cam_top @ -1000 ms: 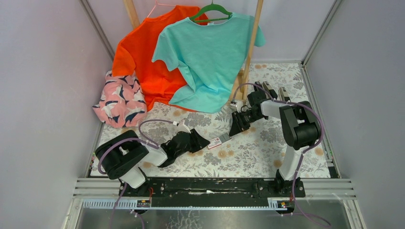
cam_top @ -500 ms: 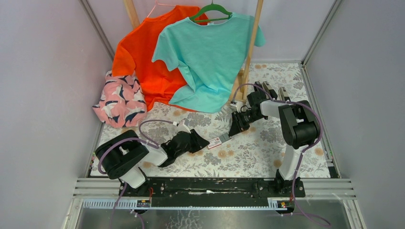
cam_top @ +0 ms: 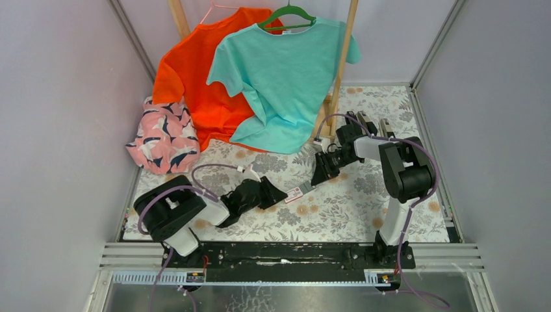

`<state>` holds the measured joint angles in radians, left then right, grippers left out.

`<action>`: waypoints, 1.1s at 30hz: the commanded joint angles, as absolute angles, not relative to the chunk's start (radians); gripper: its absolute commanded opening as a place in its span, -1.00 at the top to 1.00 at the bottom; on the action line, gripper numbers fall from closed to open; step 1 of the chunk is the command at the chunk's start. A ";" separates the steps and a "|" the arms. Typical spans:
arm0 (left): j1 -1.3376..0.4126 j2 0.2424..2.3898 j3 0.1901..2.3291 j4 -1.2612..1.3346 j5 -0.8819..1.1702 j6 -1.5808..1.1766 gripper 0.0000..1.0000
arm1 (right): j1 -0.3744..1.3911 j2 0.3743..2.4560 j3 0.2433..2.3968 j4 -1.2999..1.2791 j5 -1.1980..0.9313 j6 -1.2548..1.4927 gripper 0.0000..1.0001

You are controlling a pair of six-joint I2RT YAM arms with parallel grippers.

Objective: Unload the staples from the stapler
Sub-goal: Close the staple box at the center of the board.

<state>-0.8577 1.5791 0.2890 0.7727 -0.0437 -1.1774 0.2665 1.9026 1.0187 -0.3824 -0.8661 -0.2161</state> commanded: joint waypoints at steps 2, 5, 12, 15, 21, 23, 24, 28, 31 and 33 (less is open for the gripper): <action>-0.868 1.686 0.289 0.830 0.016 -1.212 0.25 | 0.265 1.901 1.026 -0.369 -0.833 -0.217 0.42; -0.867 1.672 0.275 0.833 0.000 -1.220 0.25 | 0.265 1.899 1.024 -0.368 -0.828 -0.218 0.42; -0.867 1.548 0.254 0.694 -0.085 -1.212 0.23 | 0.266 1.902 1.024 -0.369 -0.821 -0.218 0.44; -0.869 1.520 0.245 0.666 -0.097 -1.216 0.21 | 0.265 1.903 1.024 -0.367 -0.812 -0.219 0.45; -0.884 1.532 0.255 0.684 -0.076 -1.221 0.19 | 0.265 1.904 1.022 -0.365 -0.800 -0.216 0.48; -0.892 1.539 0.260 0.690 -0.077 -1.225 0.18 | 0.265 1.899 1.020 -0.361 -0.793 -0.214 0.49; -0.896 1.541 0.262 0.692 -0.077 -1.226 0.18 | 0.265 1.897 1.017 -0.360 -0.789 -0.214 0.50; -0.903 1.546 0.270 0.691 -0.084 -1.230 0.17 | 0.266 1.898 1.015 -0.358 -0.785 -0.209 0.52; -0.908 1.551 0.277 0.689 -0.086 -1.230 0.17 | 0.267 1.900 1.017 -0.360 -0.809 -0.210 0.47; -0.909 1.555 0.281 0.690 -0.086 -1.230 0.17 | 0.267 1.896 1.020 -0.364 -0.851 -0.214 0.40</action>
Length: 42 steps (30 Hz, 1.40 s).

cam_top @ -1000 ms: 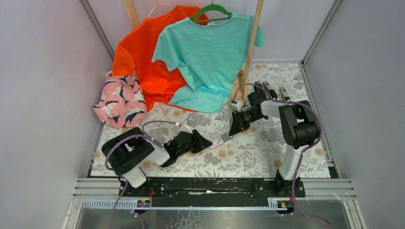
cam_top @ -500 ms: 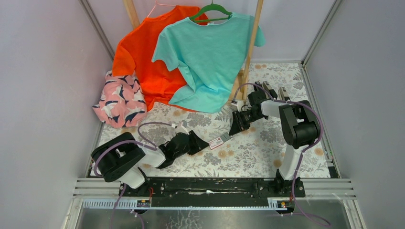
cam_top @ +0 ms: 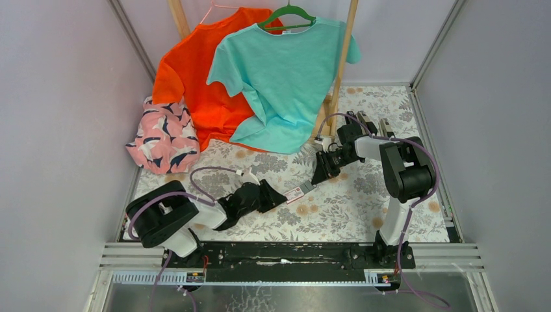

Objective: Unload the staples from the stapler
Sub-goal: Close the staple box at the center of the board.

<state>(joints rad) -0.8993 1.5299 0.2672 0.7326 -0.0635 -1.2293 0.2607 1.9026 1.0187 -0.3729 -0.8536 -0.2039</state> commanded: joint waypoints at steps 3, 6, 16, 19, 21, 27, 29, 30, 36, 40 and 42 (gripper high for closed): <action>-0.910 1.559 0.281 0.690 -0.087 -1.229 0.17 | 0.265 1.877 1.026 -0.371 -0.876 -0.212 0.37; -0.910 1.563 0.282 0.692 -0.089 -1.229 0.17 | 0.260 1.871 1.027 -0.367 -0.871 -0.205 0.36; -0.911 1.591 0.284 0.714 -0.081 -1.230 0.17 | 0.228 1.879 1.026 -0.362 -0.886 -0.182 0.43; -0.911 1.588 0.282 0.715 -0.082 -1.230 0.17 | 0.227 1.885 1.030 -0.374 -0.924 -0.191 0.34; -0.911 1.587 0.279 0.716 -0.083 -1.229 0.16 | 0.225 1.892 1.039 -0.389 -0.964 -0.201 0.29; -0.910 1.588 0.276 0.718 -0.085 -1.229 0.17 | 0.208 1.866 1.030 -0.370 -0.968 -0.184 0.32; -0.911 1.589 0.277 0.719 -0.086 -1.229 0.17 | 0.199 1.856 1.021 -0.352 -0.938 -0.169 0.38; -0.910 1.591 0.278 0.719 -0.086 -1.229 0.17 | 0.197 1.855 1.017 -0.347 -0.920 -0.164 0.40; -0.910 1.599 0.279 0.726 -0.082 -1.230 0.17 | 0.197 1.884 1.015 -0.343 -0.873 -0.159 0.45; -0.910 1.597 0.278 0.726 -0.080 -1.231 0.17 | 0.201 1.903 1.018 -0.349 -0.877 -0.160 0.47; -0.911 1.598 0.278 0.726 -0.080 -1.232 0.17 | 0.206 1.912 1.021 -0.355 -0.880 -0.164 0.47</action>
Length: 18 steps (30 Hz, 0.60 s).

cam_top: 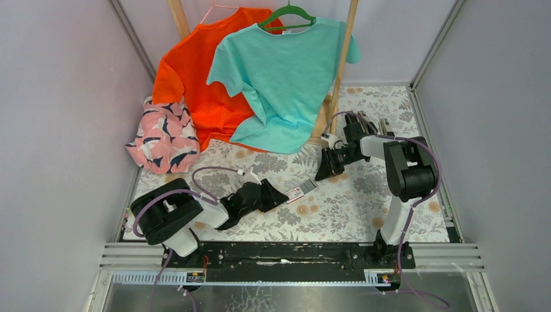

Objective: Unload the staples from the stapler
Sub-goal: Close the staple box at the center of the board.

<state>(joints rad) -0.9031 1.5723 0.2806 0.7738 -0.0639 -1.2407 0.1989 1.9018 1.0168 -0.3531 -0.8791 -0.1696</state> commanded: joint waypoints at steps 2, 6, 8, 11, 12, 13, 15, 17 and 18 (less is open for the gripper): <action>-0.910 1.597 0.278 0.726 -0.081 -1.232 0.17 | 0.214 1.919 1.026 -0.360 -0.879 -0.168 0.47; -0.911 1.602 0.281 0.726 -0.080 -1.233 0.18 | 0.228 1.928 1.038 -0.378 -0.898 -0.178 0.47; -0.911 1.606 0.282 0.727 -0.077 -1.233 0.18 | 0.231 1.928 1.041 -0.382 -0.891 -0.178 0.47; -0.911 1.610 0.283 0.730 -0.075 -1.233 0.19 | 0.236 1.930 1.042 -0.386 -0.887 -0.179 0.47; -0.912 1.611 0.283 0.730 -0.077 -1.233 0.19 | 0.238 1.932 1.044 -0.388 -0.887 -0.182 0.47; -0.912 1.610 0.284 0.730 -0.076 -1.233 0.19 | 0.241 1.935 1.048 -0.391 -0.886 -0.184 0.48; -0.912 1.611 0.286 0.729 -0.075 -1.232 0.19 | 0.248 1.938 1.052 -0.399 -0.882 -0.189 0.48; -0.912 1.613 0.288 0.727 -0.074 -1.232 0.19 | 0.255 1.942 1.057 -0.403 -0.875 -0.192 0.48; -0.911 1.615 0.288 0.726 -0.074 -1.232 0.19 | 0.255 1.941 1.058 -0.403 -0.873 -0.193 0.49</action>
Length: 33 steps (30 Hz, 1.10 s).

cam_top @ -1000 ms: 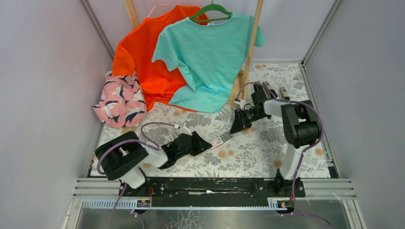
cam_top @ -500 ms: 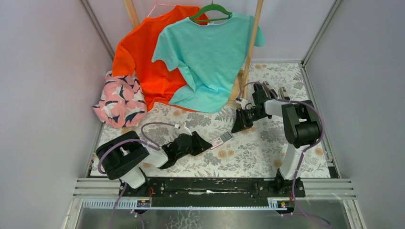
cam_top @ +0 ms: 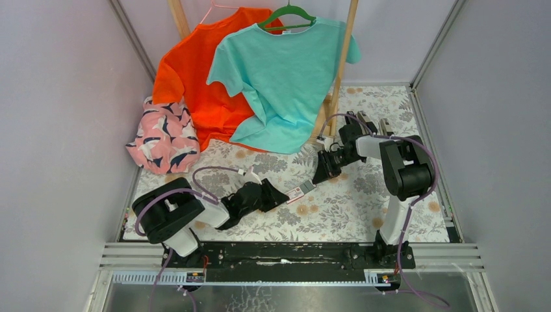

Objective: Unload the staples from the stapler
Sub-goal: Close the staple box at the center of the board.

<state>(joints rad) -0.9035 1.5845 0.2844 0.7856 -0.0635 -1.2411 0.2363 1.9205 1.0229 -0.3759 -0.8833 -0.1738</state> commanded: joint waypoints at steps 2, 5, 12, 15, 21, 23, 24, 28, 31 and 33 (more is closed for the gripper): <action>-0.911 1.615 0.290 0.726 -0.075 -1.232 0.19 | 0.256 1.941 1.057 -0.403 -0.869 -0.193 0.49; -0.911 1.617 0.291 0.723 -0.075 -1.232 0.19 | 0.260 1.939 1.056 -0.403 -0.853 -0.197 0.50; -0.911 1.613 0.291 0.720 -0.075 -1.230 0.20 | 0.275 1.928 1.053 -0.400 -0.812 -0.204 0.54; -0.912 1.612 0.291 0.718 -0.074 -1.230 0.20 | 0.285 1.917 1.050 -0.399 -0.792 -0.209 0.55; -0.912 1.614 0.293 0.716 -0.075 -1.232 0.23 | 0.290 1.899 1.042 -0.385 -0.778 -0.198 0.56; -0.912 1.615 0.293 0.716 -0.075 -1.232 0.25 | 0.290 1.896 1.041 -0.381 -0.774 -0.193 0.57; -0.912 1.615 0.293 0.716 -0.076 -1.233 0.25 | 0.290 1.894 1.040 -0.379 -0.772 -0.191 0.58; -0.913 1.615 0.293 0.715 -0.076 -1.235 0.27 | 0.290 1.891 1.039 -0.377 -0.771 -0.187 0.59; -0.913 1.615 0.295 0.712 -0.077 -1.235 0.28 | 0.293 1.890 1.038 -0.376 -0.771 -0.184 0.59; -0.914 1.616 0.297 0.712 -0.078 -1.236 0.30 | 0.293 1.891 1.037 -0.376 -0.772 -0.183 0.60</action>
<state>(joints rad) -0.9035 1.5906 0.2909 0.7765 -0.0643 -1.2415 0.2768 1.9163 1.0351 -0.3840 -0.8364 -0.1749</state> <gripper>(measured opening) 0.358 0.207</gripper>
